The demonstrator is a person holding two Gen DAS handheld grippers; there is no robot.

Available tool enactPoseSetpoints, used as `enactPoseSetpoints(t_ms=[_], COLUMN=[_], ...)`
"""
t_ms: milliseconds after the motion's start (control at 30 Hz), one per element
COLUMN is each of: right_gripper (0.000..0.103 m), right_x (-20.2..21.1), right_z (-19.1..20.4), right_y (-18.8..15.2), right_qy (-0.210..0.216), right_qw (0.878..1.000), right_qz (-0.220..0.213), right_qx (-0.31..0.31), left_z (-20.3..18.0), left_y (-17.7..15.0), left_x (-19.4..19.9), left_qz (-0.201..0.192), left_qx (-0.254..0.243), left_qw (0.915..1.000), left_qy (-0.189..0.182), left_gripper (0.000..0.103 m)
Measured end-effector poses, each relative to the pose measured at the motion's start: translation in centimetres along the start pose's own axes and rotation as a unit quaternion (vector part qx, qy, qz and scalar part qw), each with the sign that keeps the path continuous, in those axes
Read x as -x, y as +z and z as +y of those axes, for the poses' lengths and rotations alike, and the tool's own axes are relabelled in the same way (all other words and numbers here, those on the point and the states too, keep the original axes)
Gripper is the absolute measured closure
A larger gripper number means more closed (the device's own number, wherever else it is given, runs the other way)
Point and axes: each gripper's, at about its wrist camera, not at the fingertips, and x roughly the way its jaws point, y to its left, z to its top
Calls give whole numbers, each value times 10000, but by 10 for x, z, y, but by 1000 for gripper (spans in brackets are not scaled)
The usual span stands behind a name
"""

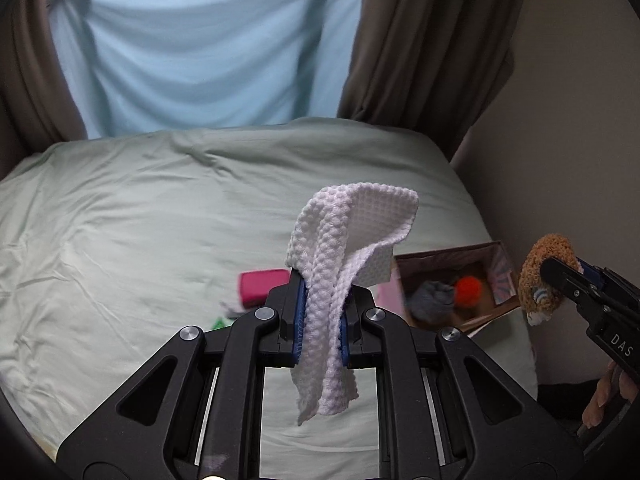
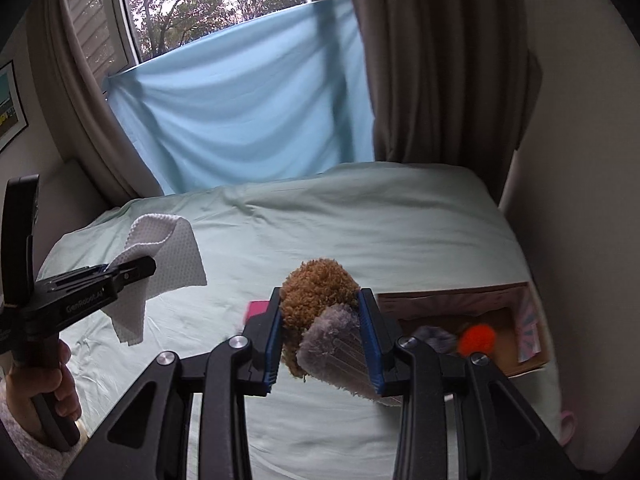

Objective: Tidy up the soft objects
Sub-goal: 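Carry the white cloth and fuzzy plush into the box and release both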

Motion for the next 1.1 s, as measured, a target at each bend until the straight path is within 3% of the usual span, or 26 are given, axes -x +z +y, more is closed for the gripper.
enactPoseSetpoints(t_ms=[333,567,833,1100], right_gripper=[71,71,71,71], right_x=[-13,-48,-106,-164], right_z=[-123,-197,-260,-299], right_y=[0,-2,-13,-33], right_qy=[-38,-52,-45,80], right_qw=[9992,9963,9855,9663], right_qz=[370,699,1077,1612], right_qx=[-113,-503,-1309,-2004], left_z=[-138,-207,-250,-272], left_y=[-10,-17,-32,-64], left_x=[-72,-140,-214,-281], left_qz=[439,940,1503,2066], left_qx=[-74,-299,-631,-1008], left_qw=[9987,9945,9856,9726], left_qy=[-234,-358,-442,-358], left_gripper=[92,92,92,92])
